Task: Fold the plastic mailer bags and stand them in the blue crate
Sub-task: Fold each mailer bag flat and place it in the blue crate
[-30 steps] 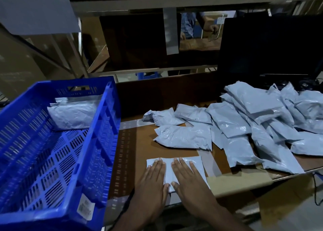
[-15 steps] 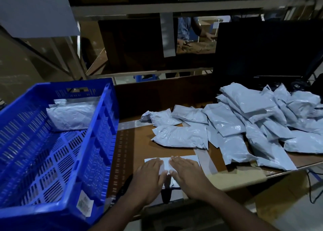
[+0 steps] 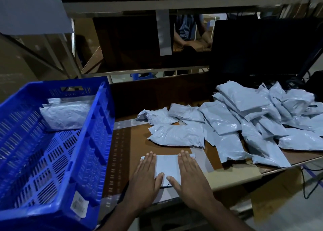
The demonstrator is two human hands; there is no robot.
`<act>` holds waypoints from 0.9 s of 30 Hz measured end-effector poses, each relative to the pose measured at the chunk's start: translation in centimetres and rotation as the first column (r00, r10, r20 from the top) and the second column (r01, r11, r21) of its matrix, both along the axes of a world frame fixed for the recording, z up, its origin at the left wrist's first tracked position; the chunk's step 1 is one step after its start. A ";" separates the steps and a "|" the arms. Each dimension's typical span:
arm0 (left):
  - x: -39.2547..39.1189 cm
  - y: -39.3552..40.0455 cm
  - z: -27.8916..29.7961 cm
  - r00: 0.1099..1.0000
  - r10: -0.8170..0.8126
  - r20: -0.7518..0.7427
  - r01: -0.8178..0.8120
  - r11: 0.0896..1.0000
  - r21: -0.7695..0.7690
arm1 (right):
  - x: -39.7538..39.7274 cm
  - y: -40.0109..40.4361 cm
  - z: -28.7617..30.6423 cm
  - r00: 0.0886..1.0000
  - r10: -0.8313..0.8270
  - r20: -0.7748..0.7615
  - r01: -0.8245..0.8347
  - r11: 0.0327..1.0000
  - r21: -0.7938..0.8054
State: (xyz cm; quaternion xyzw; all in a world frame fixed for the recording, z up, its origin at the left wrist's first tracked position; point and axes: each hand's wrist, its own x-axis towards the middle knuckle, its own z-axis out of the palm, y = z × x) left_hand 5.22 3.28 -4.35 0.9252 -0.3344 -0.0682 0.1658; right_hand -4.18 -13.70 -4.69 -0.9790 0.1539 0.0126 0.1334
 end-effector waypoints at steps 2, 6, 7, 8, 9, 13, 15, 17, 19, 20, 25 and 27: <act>-0.3 0.0 0.9 1.000 0.009 -0.008 -0.008 1.000 0.022 | -0.6 -0.5 -0.2 1.000 -0.031 0.005 0.031 1.000 0.008; -0.5 0.0 1.3 1.000 0.010 -0.028 -0.009 1.000 0.027 | -1.4 -1.3 0.3 0.994 -0.108 -0.016 0.109 0.991 0.079; -0.4 0.1 1.2 0.999 0.004 -0.043 -0.003 1.000 0.023 | -1.5 -1.6 0.6 0.994 -0.102 -0.032 0.105 0.990 0.098; -0.3 0.2 1.3 0.998 -0.005 -0.065 0.006 1.000 0.012 | -1.6 -1.8 0.9 0.996 -0.084 -0.040 0.088 0.988 0.128; -0.1 0.4 1.3 0.995 -0.012 -0.099 0.012 1.000 -0.006 | -1.8 -2.1 1.2 0.998 -0.056 -0.038 0.062 0.984 0.165; 0.3 1.3 1.9 0.977 -0.031 -0.209 -0.003 0.987 -0.160 | -3.5 -3.8 1.7 0.992 0.081 0.096 -0.106 0.949 0.298; 0.1 1.7 1.9 0.976 -0.063 -0.206 0.023 0.981 -0.191 | -4.4 -4.5 1.5 0.980 0.104 0.172 -0.158 0.928 0.337; -0.2 2.2 1.9 0.974 -0.087 -0.207 0.049 0.982 -0.181 | -4.8 -4.8 1.5 0.972 0.088 0.220 -0.162 0.925 0.343; -0.7 2.7 1.7 0.975 -0.108 -0.193 0.077 0.984 -0.161 | -4.7 -5.1 1.5 0.961 0.092 0.261 -0.169 0.943 0.288; -0.8 2.9 1.5 0.977 -0.116 -0.180 0.088 0.983 -0.161 | -4.6 -5.1 1.7 0.956 0.096 0.278 -0.172 0.950 0.261; -0.5 3.2 2.7 0.996 -0.016 -0.090 -0.026 0.894 -0.447 | -3.6 -5.1 4.1 0.897 -0.133 0.422 -0.062 0.907 0.417; -0.4 2.8 4.0 0.986 0.107 -0.130 -0.163 0.806 -0.569 | -2.7 -5.4 5.4 0.843 -0.248 0.477 -0.009 0.881 0.474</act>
